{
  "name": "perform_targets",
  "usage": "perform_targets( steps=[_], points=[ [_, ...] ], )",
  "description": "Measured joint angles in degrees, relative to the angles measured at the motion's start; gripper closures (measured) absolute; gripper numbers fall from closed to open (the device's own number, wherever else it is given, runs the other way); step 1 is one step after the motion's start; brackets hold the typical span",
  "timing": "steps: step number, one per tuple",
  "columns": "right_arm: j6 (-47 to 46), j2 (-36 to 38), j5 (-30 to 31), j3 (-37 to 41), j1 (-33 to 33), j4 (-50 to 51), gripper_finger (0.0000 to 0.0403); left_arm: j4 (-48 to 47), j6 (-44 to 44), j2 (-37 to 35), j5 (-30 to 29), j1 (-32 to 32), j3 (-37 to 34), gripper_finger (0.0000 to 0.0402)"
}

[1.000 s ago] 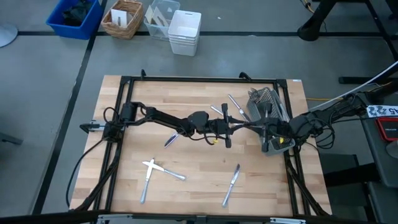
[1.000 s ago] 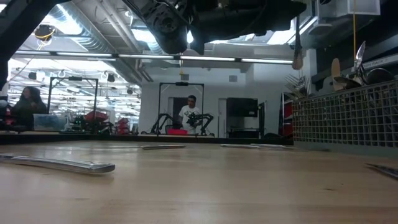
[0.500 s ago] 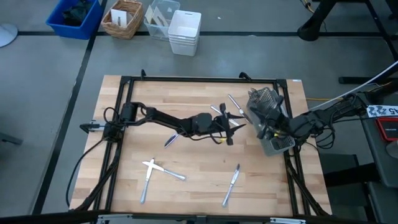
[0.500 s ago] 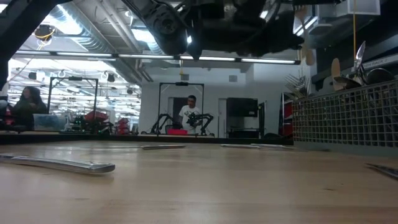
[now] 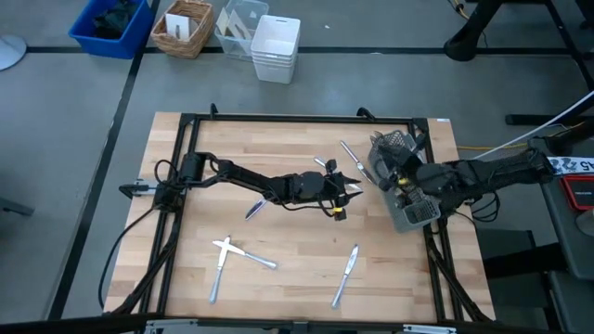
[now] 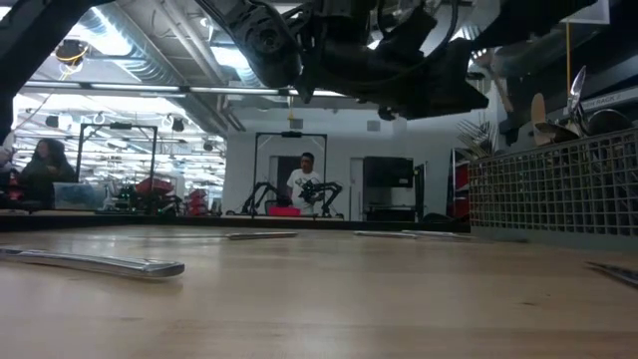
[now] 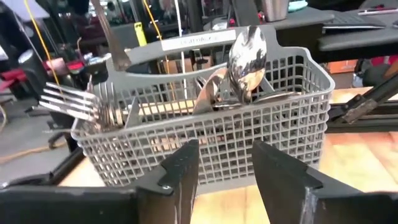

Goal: Sort silverware
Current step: Put the fork into the left section of the utensil holder

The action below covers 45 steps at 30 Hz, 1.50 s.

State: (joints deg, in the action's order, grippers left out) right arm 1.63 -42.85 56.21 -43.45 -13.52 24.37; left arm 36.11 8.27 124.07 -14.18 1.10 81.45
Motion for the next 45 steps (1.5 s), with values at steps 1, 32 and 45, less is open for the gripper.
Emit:
perform_targets(
  steps=[1, 32, 45],
  points=[
    [-0.34, 0.00, -1.55, -0.02, 1.47, -0.20, 0.0394, -0.21, -0.36, 0.00, 0.01, -0.05, 0.00, 0.0259],
    [-1.37, 0.59, -38.29, 0.00, 41.11, -1.65, 0.0397, -1.24, -0.42, -0.09, 0.01, -0.09, 0.02, 0.0259],
    [-5.03, 0.61, -49.89, 8.59, 51.97, -6.79, 0.0396, -1.44, -0.42, -0.09, -0.01, -0.09, 0.04, 0.0259]
  ],
)
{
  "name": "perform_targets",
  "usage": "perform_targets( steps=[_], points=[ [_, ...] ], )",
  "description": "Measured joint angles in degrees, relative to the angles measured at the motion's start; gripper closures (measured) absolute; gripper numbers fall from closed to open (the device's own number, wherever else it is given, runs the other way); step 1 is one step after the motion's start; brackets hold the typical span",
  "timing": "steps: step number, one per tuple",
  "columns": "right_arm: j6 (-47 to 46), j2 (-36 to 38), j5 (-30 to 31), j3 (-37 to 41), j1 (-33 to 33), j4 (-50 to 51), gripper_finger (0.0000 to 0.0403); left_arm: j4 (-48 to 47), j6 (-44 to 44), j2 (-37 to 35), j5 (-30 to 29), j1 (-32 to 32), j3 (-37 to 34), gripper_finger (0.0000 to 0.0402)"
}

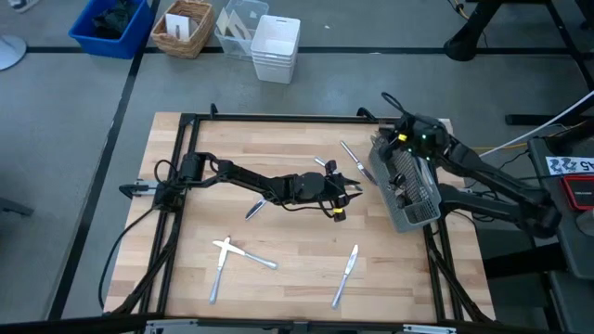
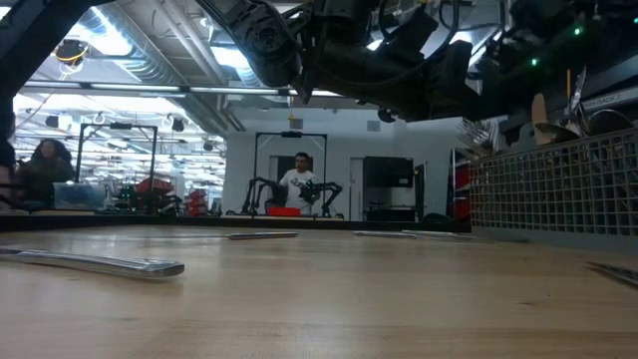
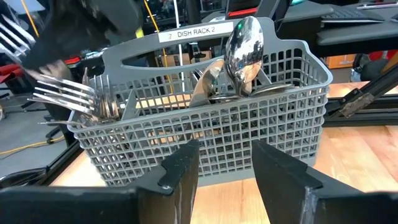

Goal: Sort silverware
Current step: Put the fork into the left section of the utensil holder

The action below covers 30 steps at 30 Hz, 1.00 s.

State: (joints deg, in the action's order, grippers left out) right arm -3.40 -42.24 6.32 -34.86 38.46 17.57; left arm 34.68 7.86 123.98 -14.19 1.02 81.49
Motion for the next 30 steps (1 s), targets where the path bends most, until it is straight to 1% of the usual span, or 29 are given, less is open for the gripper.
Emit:
perform_targets(
  steps=[2, 6, 10, 19, 22, 27, 30],
  points=[
    [-0.53, -0.02, -1.43, 1.46, 1.02, -1.15, 0.0396, -0.27, 0.02, 0.00, 0.01, 0.01, 0.00, 0.0259],
    [-0.74, 0.02, -1.51, 2.24, 2.52, -1.41, 0.0396, -1.23, 0.02, 0.00, -0.01, -0.02, 0.04, 0.0259],
    [-0.69, 0.04, -0.54, 2.30, 2.48, -0.93, 0.0396, -1.21, 0.06, 0.00, -0.01, -0.05, 0.04, 0.0259],
    [-0.66, 0.04, -0.42, 2.30, 2.47, -0.83, 0.0390, -1.29, 1.50, 0.00, -0.01, -0.11, 0.04, 0.0259],
    [-0.32, 0.04, -0.19, 2.29, 2.49, -0.73, 0.0367, -1.25, 1.42, 0.00, -0.01, -0.11, 0.04, 0.0259],
    [-0.24, 0.16, 0.03, 2.29, 2.49, -0.43, 0.0307, -1.58, 0.86, 0.00, -0.01, -0.11, 0.04, 0.0259],
    [-0.24, 0.68, 0.12, 2.28, 2.49, -0.39, 0.0280, -1.55, 0.22, 0.00, -0.01, -0.11, 0.04, 0.0259]
  ],
)
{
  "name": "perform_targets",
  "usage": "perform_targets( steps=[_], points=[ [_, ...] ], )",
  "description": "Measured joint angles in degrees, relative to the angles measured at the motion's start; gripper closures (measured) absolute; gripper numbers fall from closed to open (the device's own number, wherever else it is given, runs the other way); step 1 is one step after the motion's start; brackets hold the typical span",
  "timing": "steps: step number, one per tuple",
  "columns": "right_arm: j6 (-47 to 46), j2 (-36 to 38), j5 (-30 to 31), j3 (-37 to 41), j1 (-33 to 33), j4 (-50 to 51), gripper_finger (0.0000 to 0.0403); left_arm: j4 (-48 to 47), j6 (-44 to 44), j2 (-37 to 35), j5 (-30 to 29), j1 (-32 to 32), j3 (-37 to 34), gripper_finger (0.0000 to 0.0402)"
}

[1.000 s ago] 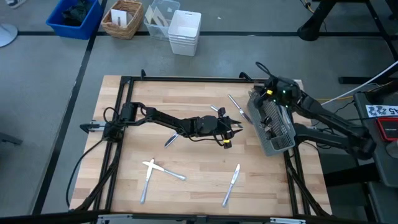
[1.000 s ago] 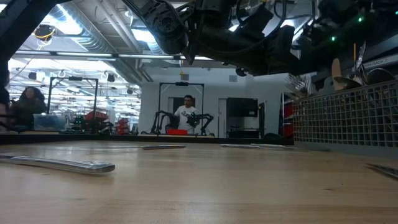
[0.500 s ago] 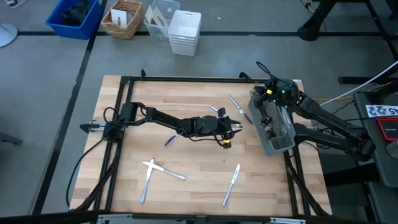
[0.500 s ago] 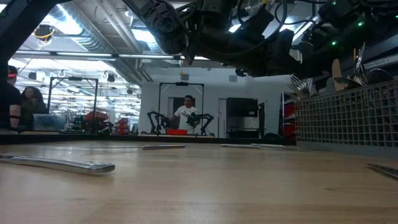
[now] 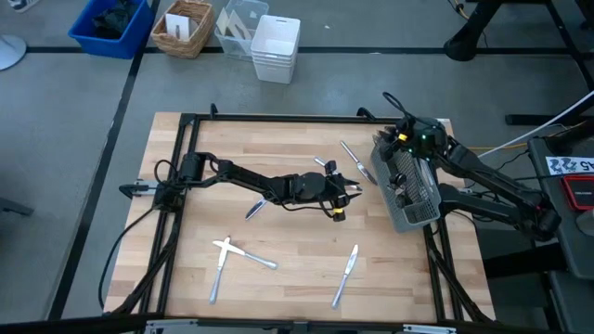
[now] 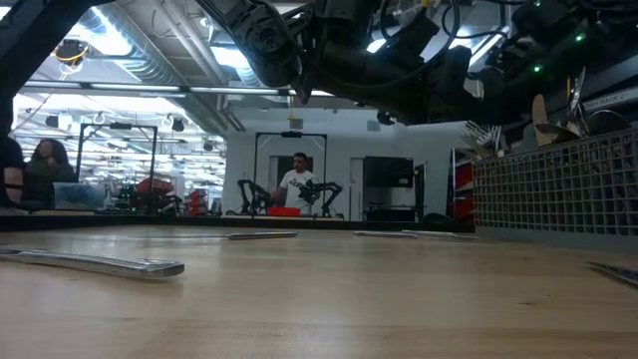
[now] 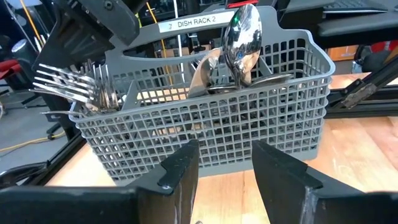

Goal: Sort silverware
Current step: Put the fork into the left section of the utensil holder, then put the knife into the middle section of the utensil holder

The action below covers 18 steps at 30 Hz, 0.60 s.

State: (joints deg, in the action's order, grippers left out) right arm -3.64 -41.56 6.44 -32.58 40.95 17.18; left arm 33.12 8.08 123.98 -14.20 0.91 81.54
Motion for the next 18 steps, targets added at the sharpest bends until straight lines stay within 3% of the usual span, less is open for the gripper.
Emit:
perform_targets(
  steps=[3, 11, 18],
  points=[
    [-0.02, 0.57, 0.01, -0.27, 0.00, 1.38, 0.0266, -0.12, -0.65, 0.00, -0.02, 0.00, 0.00, 0.0259],
    [-0.46, 1.20, 0.61, -9.74, -0.02, 18.21, 0.0264, -10.89, -2.97, -4.89, -0.02, 0.00, -0.01, 0.0259],
    [-0.50, 1.23, -0.19, -17.65, -0.04, 26.34, 0.0264, -30.96, -3.59, -11.46, 0.00, -0.15, 0.00, 0.0259]
  ],
)
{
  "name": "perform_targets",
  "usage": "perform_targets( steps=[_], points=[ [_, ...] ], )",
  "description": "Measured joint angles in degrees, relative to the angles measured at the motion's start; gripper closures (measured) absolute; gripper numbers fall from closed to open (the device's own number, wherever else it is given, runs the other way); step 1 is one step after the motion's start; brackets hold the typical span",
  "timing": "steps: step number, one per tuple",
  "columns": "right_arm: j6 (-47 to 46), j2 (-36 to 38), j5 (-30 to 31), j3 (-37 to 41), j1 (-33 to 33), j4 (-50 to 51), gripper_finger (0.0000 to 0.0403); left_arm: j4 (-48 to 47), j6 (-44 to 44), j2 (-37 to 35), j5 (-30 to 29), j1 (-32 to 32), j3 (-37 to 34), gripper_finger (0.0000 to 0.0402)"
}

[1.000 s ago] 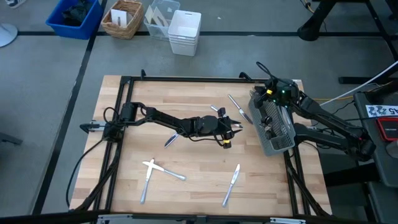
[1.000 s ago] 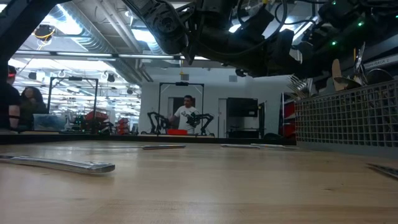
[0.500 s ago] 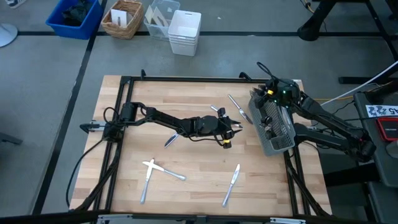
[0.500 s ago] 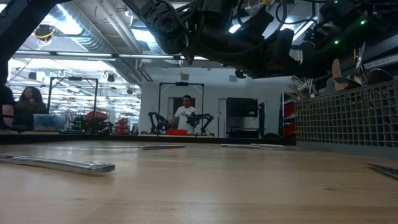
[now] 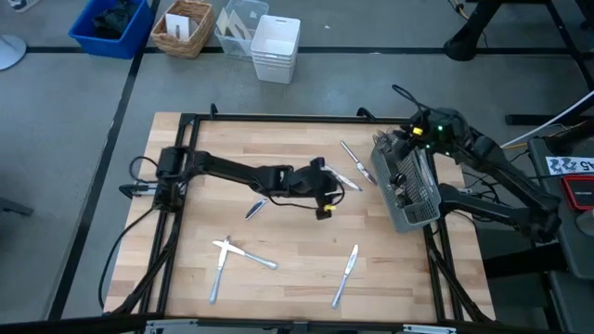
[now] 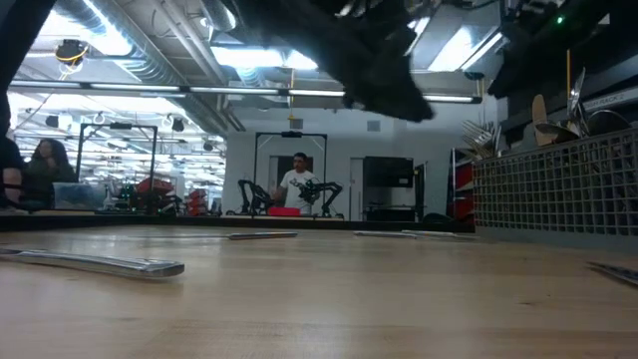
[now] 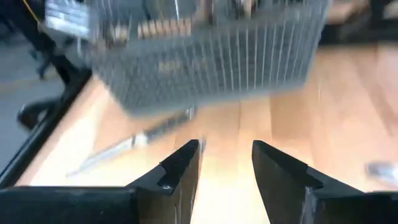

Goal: Sort silverware
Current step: Put the knife into the middle section of the utensil holder

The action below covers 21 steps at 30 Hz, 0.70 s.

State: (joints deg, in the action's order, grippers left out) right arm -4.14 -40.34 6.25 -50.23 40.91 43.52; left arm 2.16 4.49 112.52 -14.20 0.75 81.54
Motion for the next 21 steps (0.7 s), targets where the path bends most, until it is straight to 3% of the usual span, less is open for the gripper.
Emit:
perform_targets(
  steps=[6, 12, 17, 21],
  points=[
    [-0.12, 0.46, -4.96, -3.09, -0.02, 1.99, 0.0265, -19.82, -2.25, -4.72, -0.05, -1.65, -0.52, 0.0259],
    [-0.80, 0.85, -16.66, -3.09, -0.11, 4.27, 0.0265, -39.64, -14.61, -7.43, -0.07, -3.98, -2.96, 0.0259],
    [-0.79, 0.85, -25.59, -3.07, -0.15, 4.71, 0.0265, -48.95, -23.86, -7.82, 0.07, -4.24, -6.20, 0.0259],
    [-0.79, 0.70, -28.33, -3.07, -0.15, 4.68, 0.0265, -50.59, -30.25, -7.82, 0.22, -4.22, -10.03, 0.0259]
  ],
)
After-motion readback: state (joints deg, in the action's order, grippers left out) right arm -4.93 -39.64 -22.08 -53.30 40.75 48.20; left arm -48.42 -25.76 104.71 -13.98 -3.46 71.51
